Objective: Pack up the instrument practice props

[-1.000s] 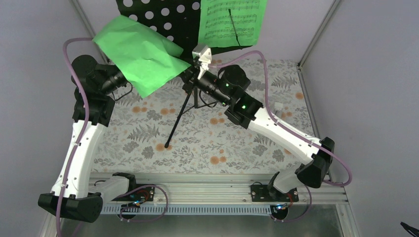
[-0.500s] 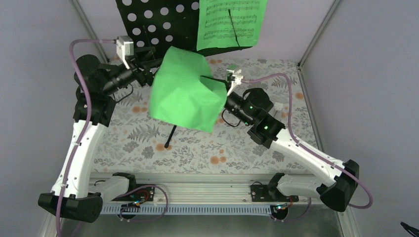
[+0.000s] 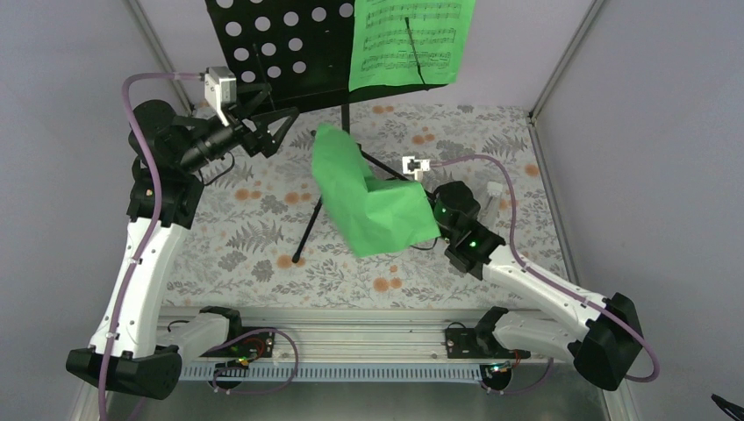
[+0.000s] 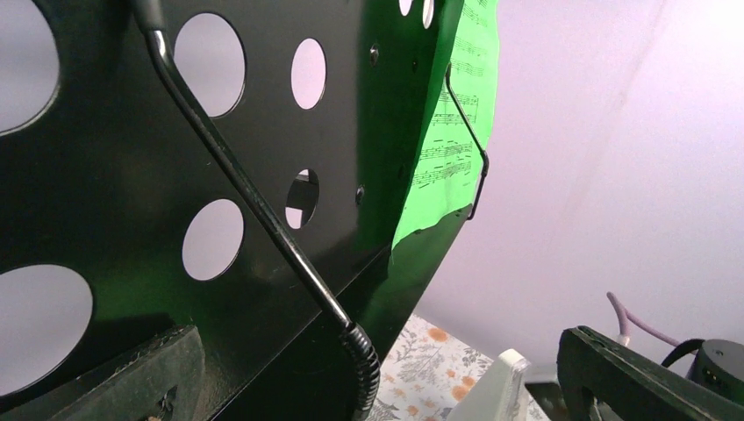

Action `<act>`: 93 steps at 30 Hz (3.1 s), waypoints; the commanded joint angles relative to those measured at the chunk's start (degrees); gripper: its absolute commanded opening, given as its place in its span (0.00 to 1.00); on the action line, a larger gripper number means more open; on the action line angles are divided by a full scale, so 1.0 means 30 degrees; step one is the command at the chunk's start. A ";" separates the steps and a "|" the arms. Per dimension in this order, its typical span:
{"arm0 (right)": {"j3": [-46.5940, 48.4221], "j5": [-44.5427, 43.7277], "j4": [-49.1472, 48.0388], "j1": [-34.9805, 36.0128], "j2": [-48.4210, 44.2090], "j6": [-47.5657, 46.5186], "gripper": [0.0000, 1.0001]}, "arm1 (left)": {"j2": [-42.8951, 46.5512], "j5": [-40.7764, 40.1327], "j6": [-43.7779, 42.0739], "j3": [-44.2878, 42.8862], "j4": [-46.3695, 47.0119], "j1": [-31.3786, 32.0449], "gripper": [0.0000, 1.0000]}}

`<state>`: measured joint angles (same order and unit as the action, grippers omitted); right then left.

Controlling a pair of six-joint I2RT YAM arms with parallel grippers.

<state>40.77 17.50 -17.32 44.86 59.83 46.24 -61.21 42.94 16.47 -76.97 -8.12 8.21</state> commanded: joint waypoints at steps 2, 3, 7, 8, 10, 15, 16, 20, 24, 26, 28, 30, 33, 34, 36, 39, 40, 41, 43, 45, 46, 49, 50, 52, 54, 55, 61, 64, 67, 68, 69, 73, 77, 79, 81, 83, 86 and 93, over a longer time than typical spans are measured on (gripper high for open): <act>-0.1134 -0.0239 0.3513 -0.0159 -0.1450 0.0503 0.04 | 0.0435 -0.0863 -0.1063 0.0305 -0.0664 -0.0055 1.00; -0.1227 -0.0471 0.4217 -0.0166 -0.1633 0.0258 0.04 | 0.0487 -0.1088 -0.1267 0.0317 -0.0798 -0.0068 1.00; -0.1793 -0.0197 0.6219 -0.0159 -0.2126 0.0069 0.04 | 0.0866 -0.2276 -0.1980 0.0297 -0.1532 -0.0062 1.00; -0.1987 0.0245 0.6595 -0.0159 -0.2069 0.0169 0.04 | 0.1013 -0.2660 -0.2041 0.0375 -0.1654 -0.0054 1.00; -0.2410 0.1299 0.7485 -0.0159 -0.1727 0.0428 0.04 | 0.1416 -0.3343 -0.2130 0.0690 -0.1712 -0.0069 1.00; -0.2521 0.2828 0.9715 -0.0188 -0.1168 0.0759 0.04 | 0.2321 -0.5038 -0.2731 0.1688 -0.1899 -0.0070 1.00; -0.2492 0.2926 1.0006 -0.0206 -0.1140 0.0847 0.04 | 0.2425 -0.5342 -0.2823 0.1867 -0.2007 -0.0070 1.00; -0.2437 0.1993 1.1516 -0.0315 -0.0367 0.0053 0.04 | 0.2670 -0.5843 -0.2997 0.2668 -0.1999 -0.0070 1.00; -0.2912 0.0478 1.1542 -0.0364 0.0186 -0.0707 0.04 | 0.2842 -0.6190 -0.3107 0.3284 -0.1909 -0.0066 1.00; -0.2841 -0.0759 1.1889 -0.0364 0.0262 -0.1230 0.04 | 0.2870 -0.6374 -0.3214 0.3451 -0.1949 -0.0070 1.00; -0.2612 -0.2180 1.2397 -0.0371 0.0415 -0.2102 0.04 | 0.2922 -0.6535 -0.3359 0.3649 -0.1965 -0.0070 1.00; -0.2479 -0.3644 1.2870 -0.0365 0.0712 -0.2782 0.04 | 0.2948 -0.6668 -0.3400 0.3910 -0.1890 -0.0070 1.00; -0.2400 -0.5382 1.3271 -0.0379 0.1168 -0.3299 0.04 | 0.2988 -0.6870 -0.3434 0.4381 -0.1754 -0.0069 1.00; -0.2400 -0.5736 1.3332 -0.0388 0.1283 -0.3359 0.04 | 0.3014 -0.6981 -0.3464 0.4514 -0.1733 -0.0070 1.00; -0.2394 -0.6439 1.3458 -0.0393 0.1445 -0.3340 0.04 | 0.3055 -0.7225 -0.3561 0.4759 -0.1694 -0.0070 1.00; -0.2371 -0.7716 1.3622 -0.0444 0.1422 -0.3076 0.04 | 0.3143 -0.7597 -0.3740 0.5059 -0.1615 -0.0070 1.00; -0.2356 -0.7976 1.3625 -0.0498 0.1366 -0.3016 0.04 | 0.3198 -0.7702 -0.3795 0.5174 -0.1606 -0.0070 1.00; -0.2343 -0.8177 1.3585 -0.0557 0.1334 -0.2924 0.04 | 0.3249 -0.7806 -0.3853 0.5280 -0.1604 -0.0070 1.00; -0.2314 -0.8457 1.3467 -0.0714 0.1218 -0.2583 0.04 | 0.3323 -0.8012 -0.3960 0.5423 -0.1618 -0.0055 1.00; -0.2403 -0.8303 1.3062 -0.0970 0.1128 -0.2368 0.04 | 0.3444 -0.8178 -0.4021 0.5588 -0.1603 -0.0070 1.00; -0.2455 -0.8294 1.2903 -0.1106 0.1106 -0.2320 0.04 | 0.3503 -0.8232 -0.4046 0.5676 -0.1626 -0.0073 1.00; -0.2437 -0.8651 1.2668 -0.1622 0.1021 -0.2432 0.04 | 0.3706 -0.8414 -0.4111 0.5853 -0.1622 -0.0070 1.00; -0.2390 -0.8744 1.2579 -0.1821 0.0969 -0.2515 0.04 | 0.3792 -0.8445 -0.4127 0.5889 -0.1628 -0.0070 1.00; -0.2297 -0.8907 1.2493 -0.2161 0.0889 -0.2756 0.04 | 0.3973 -0.8446 -0.4109 0.5952 -0.1640 -0.0070 1.00; -0.2212 -0.8995 1.2432 -0.2468 0.0843 -0.2934 0.04 | 0.4125 -0.8453 -0.4087 0.5949 -0.1665 -0.0070 1.00; -0.2197 -0.8981 1.2411 -0.2648 0.0836 -0.2969 0.04 | 0.4193 -0.8450 -0.4084 0.5959 -0.1696 -0.0070 1.00; -0.2197 -0.9255 1.2778 -0.3659 0.0400 -0.3350 0.04 | 0.4565 -0.8490 -0.4054 0.5727 -0.2042 -0.0069 1.00; -0.2125 -0.9405 1.2954 -0.4201 -0.0309 -0.3599 0.04 | 0.4708 -0.8537 -0.4029 0.5555 -0.2182 -0.0052 1.00; -0.1809 -0.9393 1.3232 -0.4715 -0.1099 -0.3857 0.04 | 0.4799 -0.8428 -0.3877 0.5268 -0.2299 -0.0070 1.00; -0.1603 -0.9229 1.3177 -0.4852 -0.1443 -0.3971 0.04 | 0.4811 -0.8249 -0.3812 0.5116 -0.2347 -0.0070 1.00; -0.1410 -0.9014 1.3038 -0.4939 -0.1811 -0.4186 0.05 | 0.4765 -0.7974 -0.3731 0.4928 -0.2407 -0.0070 1.00; 0.0173 -0.8162 1.2482 -0.5119 -0.3287 -0.5040 0.14 | 0.4640 -0.5638 -0.3409 0.3465 -0.2636 -0.0055 1.00; 0.1965 -0.6649 1.1388 -0.5309 -0.3896 -0.5373 0.16 | 0.4364 -0.3155 -0.2740 0.1627 -0.2462 -0.0044 0.97; 0.2614 -0.5048 1.0243 -0.5370 -0.3907 -0.5172 0.22 | 0.4119 -0.1979 -0.2117 0.0868 -0.2170 -0.0040 0.95; 0.3301 -0.3379 0.9028 -0.5403 -0.3639 -0.4948 0.27 | 0.3843 -0.1060 -0.1341 0.0344 -0.1700 -0.0008 0.94; 0.4390 -0.2448 0.8504 -0.5453 -0.3086 -0.4941 0.31 | 0.3331 -0.0264 -0.0726 -0.0196 -0.1207 0.0047 0.93; 0.6443 -0.3055 0.9036 -0.5437 -0.2287 -0.5497 0.36 | 0.2002 0.0227 -0.0380 -0.1754 -0.1541 0.0123 0.92; 0.9638 -0.4695 0.9074 -0.5441 -0.1639 -0.6208 0.49 | -0.1646 -0.2079 -0.1444 -0.6609 -0.3273 0.3687 0.77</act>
<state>65.04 4.89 11.40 29.10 54.19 29.95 -61.56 41.15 14.20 -89.45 -13.47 12.05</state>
